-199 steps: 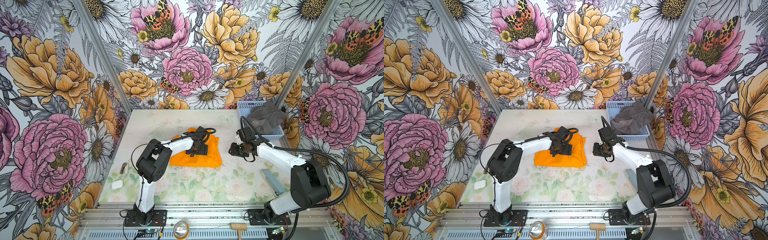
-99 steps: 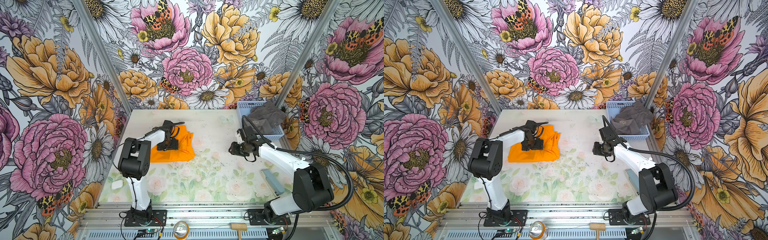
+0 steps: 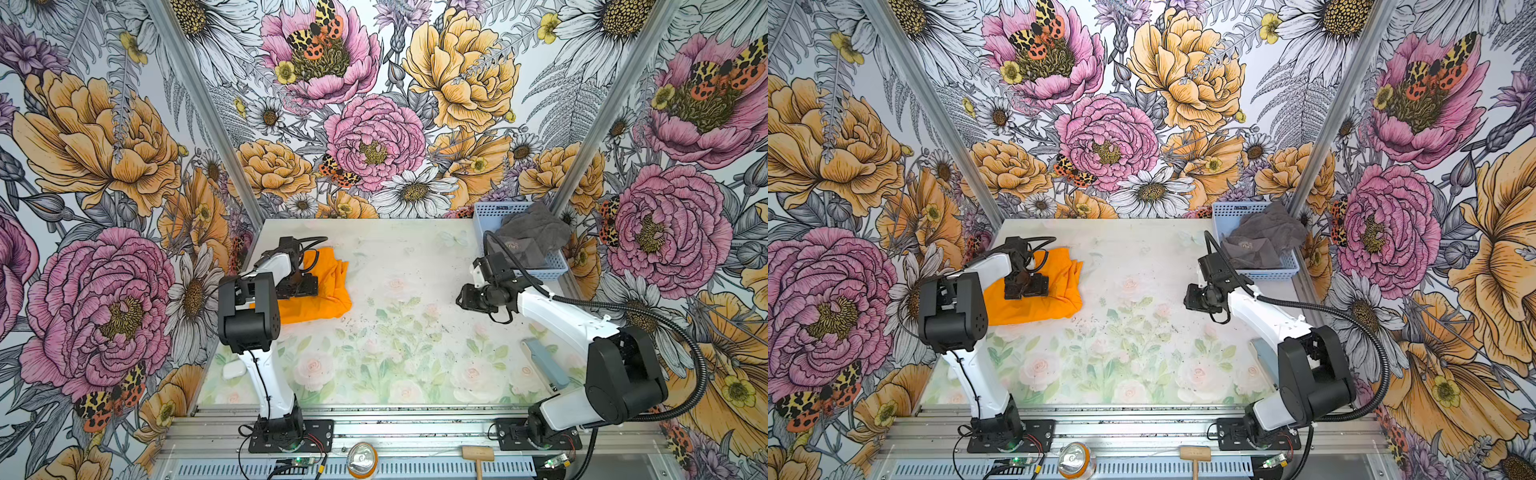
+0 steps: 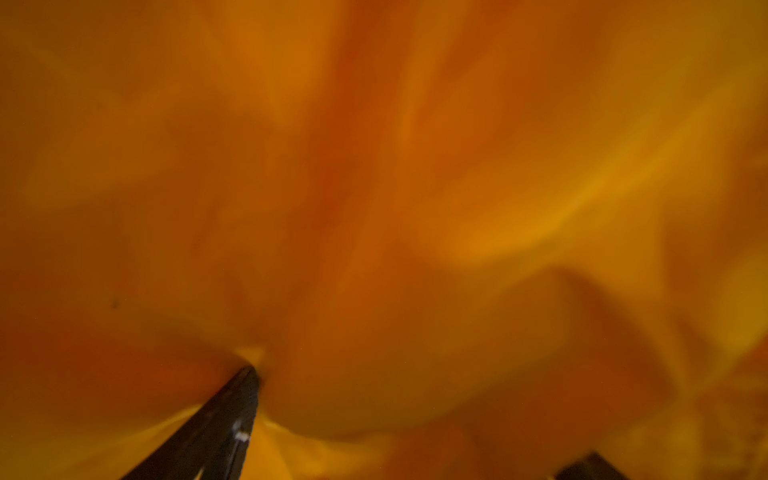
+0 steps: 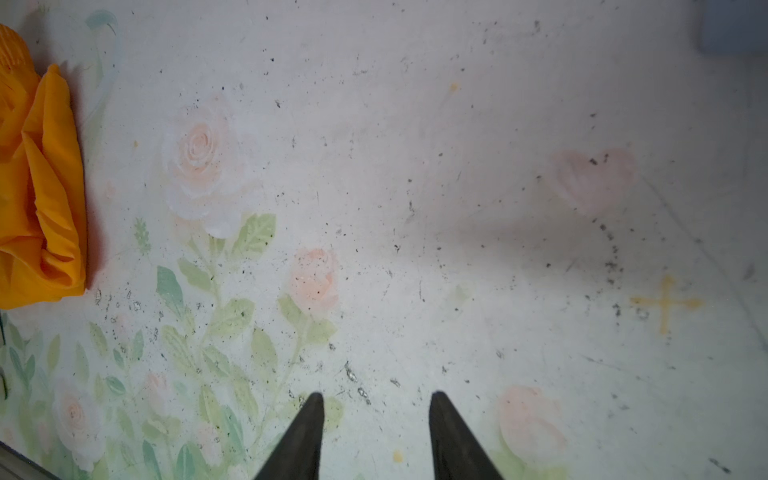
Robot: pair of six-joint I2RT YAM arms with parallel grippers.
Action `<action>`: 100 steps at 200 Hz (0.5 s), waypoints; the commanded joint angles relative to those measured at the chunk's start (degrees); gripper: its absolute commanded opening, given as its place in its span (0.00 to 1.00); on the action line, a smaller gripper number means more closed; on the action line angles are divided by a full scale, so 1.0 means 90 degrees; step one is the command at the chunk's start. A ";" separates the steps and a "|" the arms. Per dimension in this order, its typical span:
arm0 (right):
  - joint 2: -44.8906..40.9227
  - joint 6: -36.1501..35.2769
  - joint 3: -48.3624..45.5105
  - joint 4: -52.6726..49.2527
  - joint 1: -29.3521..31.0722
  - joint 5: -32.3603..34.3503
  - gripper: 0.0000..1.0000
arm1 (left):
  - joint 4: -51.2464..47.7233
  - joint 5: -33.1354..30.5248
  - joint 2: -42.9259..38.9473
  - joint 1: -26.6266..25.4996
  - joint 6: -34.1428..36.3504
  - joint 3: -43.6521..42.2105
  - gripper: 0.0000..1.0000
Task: Fold and stack the mixed laundry pile
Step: 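Drag the folded shorts with the left gripper toward the table edge nearest it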
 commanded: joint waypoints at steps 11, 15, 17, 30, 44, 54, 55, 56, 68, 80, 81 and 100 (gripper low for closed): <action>-0.0035 -0.0022 0.0212 -0.0036 -0.0036 -0.0157 0.44 | -0.0250 -0.0254 0.0135 0.0394 0.0421 -0.0011 0.89; -0.0016 -0.0027 0.0226 -0.0033 -0.0037 -0.0168 0.44 | -0.0257 -0.0151 0.0099 0.0388 0.0380 -0.0004 0.89; -0.0006 -0.0031 0.0236 -0.0033 -0.0036 -0.0181 0.44 | -0.0255 -0.0100 0.0078 0.0377 0.0370 -0.0003 0.89; 0.0065 -0.0051 0.0288 -0.0036 -0.0035 -0.0199 0.44 | -0.0252 -0.0053 -0.0100 0.0105 0.0317 -0.0026 0.90; 0.0109 -0.0052 0.0338 -0.0026 -0.0032 -0.0208 0.44 | -0.0210 -0.0123 -0.0391 -0.0170 0.0185 -0.0149 0.92; 0.0114 -0.0047 0.0340 -0.0023 -0.0033 -0.0200 0.44 | -0.0179 -0.0073 -0.0653 -0.0322 0.0118 -0.0232 0.92; 0.0114 -0.0050 0.0340 -0.0023 -0.0033 -0.0199 0.44 | -0.0174 -0.0070 -0.0673 -0.0334 0.0102 -0.0239 0.92; 0.0114 -0.0051 0.0335 -0.0023 -0.0037 -0.0199 0.44 | -0.0172 -0.0068 -0.0698 -0.0345 0.0099 -0.0242 0.92; 0.0105 -0.0024 0.0321 -0.0014 -0.0039 -0.0199 0.44 | -0.0151 -0.0055 -0.0907 -0.0505 -0.0005 -0.0319 0.92; 0.0085 -0.0023 0.0301 -0.0014 -0.0034 -0.0189 0.44 | -0.0105 -0.0017 -0.1376 -0.0611 -0.0141 -0.0392 0.92; 0.0085 -0.0023 0.0296 -0.0014 -0.0038 -0.0189 0.44 | -0.0098 -0.0007 -0.1401 -0.0620 -0.0149 -0.0397 0.92; 0.0075 -0.0006 0.0296 -0.0019 -0.0034 -0.0189 0.44 | 0.0046 0.0115 -0.1739 -0.0748 -0.0326 -0.0516 0.91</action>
